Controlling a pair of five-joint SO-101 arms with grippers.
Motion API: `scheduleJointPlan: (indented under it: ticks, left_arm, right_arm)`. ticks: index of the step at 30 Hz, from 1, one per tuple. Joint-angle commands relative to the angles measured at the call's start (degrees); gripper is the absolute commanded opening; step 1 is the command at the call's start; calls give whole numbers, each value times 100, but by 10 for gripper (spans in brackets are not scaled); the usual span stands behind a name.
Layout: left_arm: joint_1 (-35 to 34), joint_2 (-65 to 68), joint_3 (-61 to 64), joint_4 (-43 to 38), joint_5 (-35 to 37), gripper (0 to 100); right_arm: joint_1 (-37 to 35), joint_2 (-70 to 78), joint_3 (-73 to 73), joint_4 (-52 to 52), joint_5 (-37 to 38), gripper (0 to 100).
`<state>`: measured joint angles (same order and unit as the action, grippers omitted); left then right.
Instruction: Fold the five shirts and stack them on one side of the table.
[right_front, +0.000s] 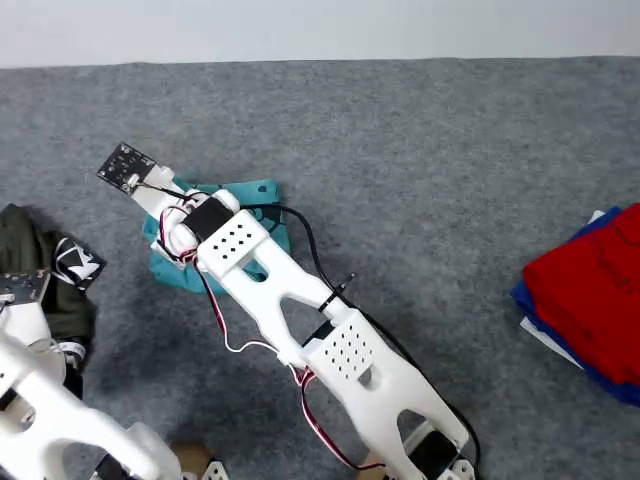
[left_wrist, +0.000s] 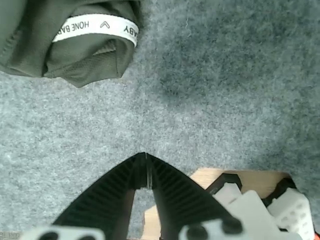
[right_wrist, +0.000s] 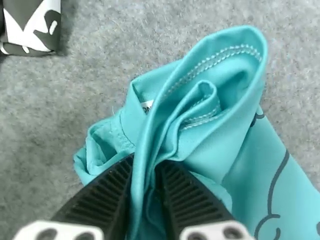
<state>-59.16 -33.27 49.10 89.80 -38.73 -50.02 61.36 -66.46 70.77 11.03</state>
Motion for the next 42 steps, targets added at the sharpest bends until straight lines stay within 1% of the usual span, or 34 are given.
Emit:
scheduleJointPlan:
  ticks: [1, 7, 11, 15, 19, 24, 32, 35, 38, 42]
  left_arm:
    - [35, -132, -66, -79, 0, 3]
    - [35, -132, -66, -79, 0, 3]
    - [35, -132, -66, -79, 0, 3]
    - [35, -132, -66, -79, 0, 3]
    - [35, -132, -57, -202, 9, 3]
    - [44, -132, -101, -220, 9, 3]
    - [44, -132, -312, -237, 9, 3]
    - [44, -132, -338, -237, 9, 3]
    - [44, -132, -338, -237, 9, 3]
    - [44, -132, -338, -237, 9, 3]
  right_arm:
    - [233, -189, -413, 180, 9, 9]
    - [769, -321, -1222, 1420, 9, 9]
    - [1015, -347, -1978, 2422, 35, 9]
    - [1165, -347, -2699, 3125, 44, 9]
    - [1226, -435, -2971, 3204, 132, 9]
    - [1358, -936, -2673, 3204, 132, 9]
    - [1684, -2211, -1275, 3204, 167, 9]
    - [1604, -2659, -659, 3196, 167, 9]
    - [1349, -2897, -202, 3152, 158, 9]
    - [989, -2738, -114, 2914, 132, 9]
